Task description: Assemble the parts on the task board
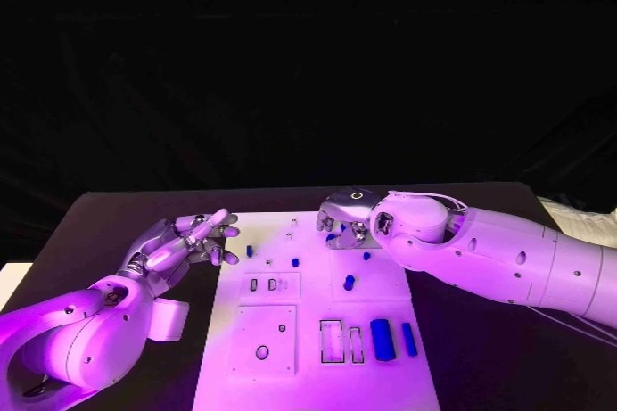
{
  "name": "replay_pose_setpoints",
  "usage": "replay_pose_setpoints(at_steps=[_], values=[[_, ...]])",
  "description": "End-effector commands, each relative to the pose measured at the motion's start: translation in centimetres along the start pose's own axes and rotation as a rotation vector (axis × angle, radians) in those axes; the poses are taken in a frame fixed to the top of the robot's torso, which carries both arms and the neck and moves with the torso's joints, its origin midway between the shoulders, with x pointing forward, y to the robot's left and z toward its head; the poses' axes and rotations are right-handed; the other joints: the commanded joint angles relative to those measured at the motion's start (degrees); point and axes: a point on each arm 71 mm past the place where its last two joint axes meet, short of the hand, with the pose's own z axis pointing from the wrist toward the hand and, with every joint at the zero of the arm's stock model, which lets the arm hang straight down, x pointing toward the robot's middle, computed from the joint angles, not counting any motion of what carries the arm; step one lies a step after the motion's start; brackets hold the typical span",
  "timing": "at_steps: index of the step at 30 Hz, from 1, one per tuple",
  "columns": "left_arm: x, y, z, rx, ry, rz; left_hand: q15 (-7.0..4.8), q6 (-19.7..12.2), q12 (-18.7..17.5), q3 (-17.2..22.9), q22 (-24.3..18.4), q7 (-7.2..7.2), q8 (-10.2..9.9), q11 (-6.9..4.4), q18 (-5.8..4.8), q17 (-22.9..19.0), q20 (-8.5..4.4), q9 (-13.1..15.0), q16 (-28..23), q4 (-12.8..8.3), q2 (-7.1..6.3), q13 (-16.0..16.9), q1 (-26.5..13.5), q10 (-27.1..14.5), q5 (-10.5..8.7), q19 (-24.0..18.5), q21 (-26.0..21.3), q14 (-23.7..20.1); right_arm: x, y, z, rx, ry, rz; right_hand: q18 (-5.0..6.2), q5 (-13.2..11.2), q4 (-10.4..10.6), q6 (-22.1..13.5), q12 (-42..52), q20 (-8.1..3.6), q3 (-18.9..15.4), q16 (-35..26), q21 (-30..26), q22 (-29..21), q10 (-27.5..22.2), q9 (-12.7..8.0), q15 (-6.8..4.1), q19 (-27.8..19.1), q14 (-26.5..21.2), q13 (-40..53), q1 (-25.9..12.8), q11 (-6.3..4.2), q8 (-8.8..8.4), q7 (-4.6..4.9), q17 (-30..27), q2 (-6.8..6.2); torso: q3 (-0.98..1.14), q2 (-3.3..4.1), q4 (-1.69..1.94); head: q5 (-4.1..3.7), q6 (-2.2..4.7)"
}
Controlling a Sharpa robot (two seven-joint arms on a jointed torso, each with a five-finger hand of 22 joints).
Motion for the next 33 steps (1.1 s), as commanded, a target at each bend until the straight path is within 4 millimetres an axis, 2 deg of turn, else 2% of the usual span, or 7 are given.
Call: replay_pose_setpoints(at_steps=[1, 10, 17, 22, 27, 33], values=[[0.1, -0.1, 0.0, 0.004, 0.012, -0.01, 0.17, -0.4, -0.1, 0.0, 0.1, 0.15, -0.3, 0.2, 0.26, 0.1, 0.08, 0.1, -0.3, -0.3, 0.11, 0.1, 0.3, -0.4, 0.05, -0.3, 0.3, -0.4, -0.4, -0.1, -0.1, 0.011, -0.038, -0.018, -0.31, -0.2, 0.3, 0.1, -0.2, 0.03, -0.1, -0.3, -0.1, -0.2, -0.5, 0.0, 0.32, -0.5, -0.1, 0.0, 0.1, 0.05, -0.19, 0.17, -0.2, -0.63, -0.09, 0.05, 0.24, -0.23, 0.06], [0.1, -0.1, 0.0, 0.002, 0.012, -0.01, 0.18, -0.4, -0.1, 0.0, 0.1, 0.15, -0.3, 0.2, 0.27, 0.1, 0.1, 0.1, -0.3, -0.4, 0.14, 0.1, 0.4, -0.4, 0.05, -0.4, 0.4, -0.5, -0.5, -0.7, -0.7, 0.024, -0.037, -0.022, -0.13, -0.4, 0.9, 0.3, -0.1, 0.14, -0.8, -1.0, -0.5, -1.0, -1.0, 0.0, 0.39, -1.0, -0.4, 0.0, 0.2, 0.11, -0.15, 0.2, -1.2, -0.97, -0.15, 0.16, 0.48, -0.59, 0.2], [0.0, -0.1, 0.0, 0.001, 0.01, -0.009, 0.18, -0.4, -0.1, 0.1, 0.2, 0.15, -0.4, 0.2, 0.27, 0.2, 0.11, 0.1, -0.2, -0.4, 0.18, 0.1, 0.4, -0.4, 0.05, -0.4, 0.4, -0.5, -0.4, -0.9, -1.2, 0.016, -0.006, -0.013, -0.11, -0.4, 1.4, 0.5, 0.0, 0.19, -1.3, -0.9, -0.4, -0.9, -1.1, 0.0, 0.4, -1.2, -0.5, 0.1, 0.3, 0.07, -0.08, 0.13, -1.2, -1.02, -0.22, 0.29, 0.95, -1.02, 0.09], [-0.1, -0.1, 0.0, 0.0, 0.006, -0.008, 0.18, -0.4, -0.2, 0.1, 0.2, 0.15, -0.4, 0.2, 0.28, 0.2, 0.12, 0.1, -0.2, -0.4, 0.22, 0.1, 0.5, -0.4, 0.05, -0.5, 0.5, -0.5, -0.2, -0.9, -1.5, 0.011, 0.015, -0.003, -0.11, -0.4, 1.6, 0.6, 0.1, 0.19, -1.4, -0.9, -0.3, -0.8, -0.9, 0.0, 0.38, -1.3, -0.5, 0.1, 0.4, 0.04, -0.06, 0.1, -1.2, -0.94, -0.27, 0.31, 0.91, -1.01, -0.01], [-0.1, -0.1, 0.0, -0.001, 0.006, -0.008, 0.18, -0.4, -0.2, 0.1, 0.2, 0.15, -0.4, 0.2, 0.28, 0.2, 0.12, 0.1, -0.2, -0.5, 0.24, 0.1, 0.6, -0.4, 0.05, -0.5, 0.5, -0.5, 0.0, -1.1, -1.6, 0.016, 0.033, 0.001, -0.14, -0.3, 1.9, 0.8, 0.3, 0.17, -1.4, -0.6, 0.0, -0.4, -0.3, 0.1, 0.3, -1.3, -0.4, 0.3, 0.9, -0.07, -0.06, 0.01, -1.0, -0.56, -0.34, 0.32, 1.13, -1.25, -0.01], [-0.2, -0.1, 0.0, -0.002, 0.005, -0.007, 0.18, -0.4, -0.2, 0.1, 0.2, 0.15, -0.4, 0.2, 0.28, 0.2, 0.12, 0.1, -0.2, -0.5, 0.24, 0.1, 0.6, -0.4, 0.05, -0.5, 0.5, -0.5, 0.2, -1.4, -1.7, 0.03, 0.048, -0.004, -0.36, -0.3, 2.4, 1.3, 0.6, -0.01, -0.2, 0.8, 1.2, 1.1, 1.6, 0.1, 0.07, -0.9, 0.0, 0.5, 2.2, -0.34, 0.0, -0.15, 0.4, 0.55, -0.35, 0.38, 1.33, -1.5, -0.06]])
